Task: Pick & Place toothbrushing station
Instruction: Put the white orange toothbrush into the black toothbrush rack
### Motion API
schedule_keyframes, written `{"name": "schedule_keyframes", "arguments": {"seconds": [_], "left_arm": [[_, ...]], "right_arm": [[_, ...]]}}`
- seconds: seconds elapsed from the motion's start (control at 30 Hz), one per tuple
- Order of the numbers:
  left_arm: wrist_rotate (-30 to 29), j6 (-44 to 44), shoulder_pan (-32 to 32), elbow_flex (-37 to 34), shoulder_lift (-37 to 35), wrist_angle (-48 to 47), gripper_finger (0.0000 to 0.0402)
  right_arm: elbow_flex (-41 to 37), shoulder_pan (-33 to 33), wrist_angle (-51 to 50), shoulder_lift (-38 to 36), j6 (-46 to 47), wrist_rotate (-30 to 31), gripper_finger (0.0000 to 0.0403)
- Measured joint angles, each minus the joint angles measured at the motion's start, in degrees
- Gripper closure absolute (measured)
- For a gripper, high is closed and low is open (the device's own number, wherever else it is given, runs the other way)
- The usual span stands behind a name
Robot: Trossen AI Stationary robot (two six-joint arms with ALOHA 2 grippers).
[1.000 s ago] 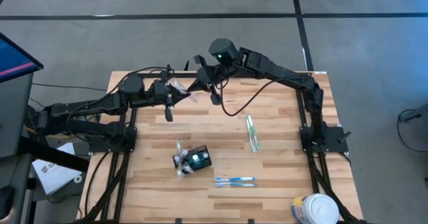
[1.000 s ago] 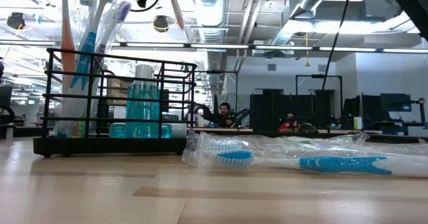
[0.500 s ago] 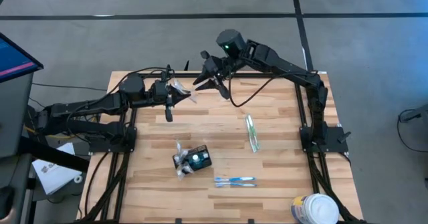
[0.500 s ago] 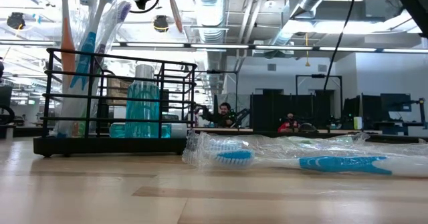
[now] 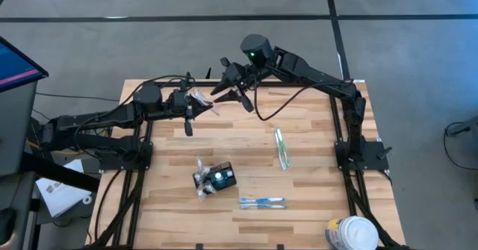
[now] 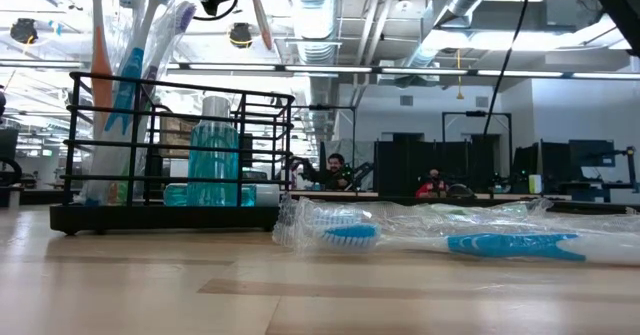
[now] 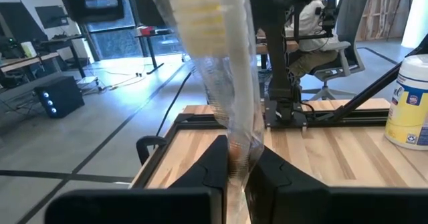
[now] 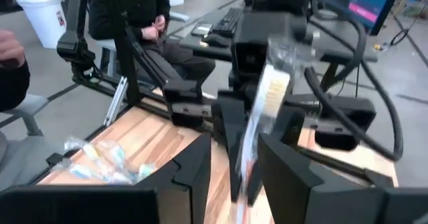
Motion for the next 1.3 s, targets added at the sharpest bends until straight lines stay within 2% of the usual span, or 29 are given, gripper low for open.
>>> {"name": "schedule_keyframes", "arguments": {"seconds": [0.77,1.3], "left_arm": [[0.0,0.0,0.0,0.0,0.0,-1.2,0.0383],[0.0,0.0,0.0,0.0,0.0,-1.5,0.0383]], "right_arm": [[0.2,-0.5,9.1,5.8,6.0,-1.8,0.0290],[0.0,-0.2,9.5,6.6,7.1,-3.0,0.0290]]}}
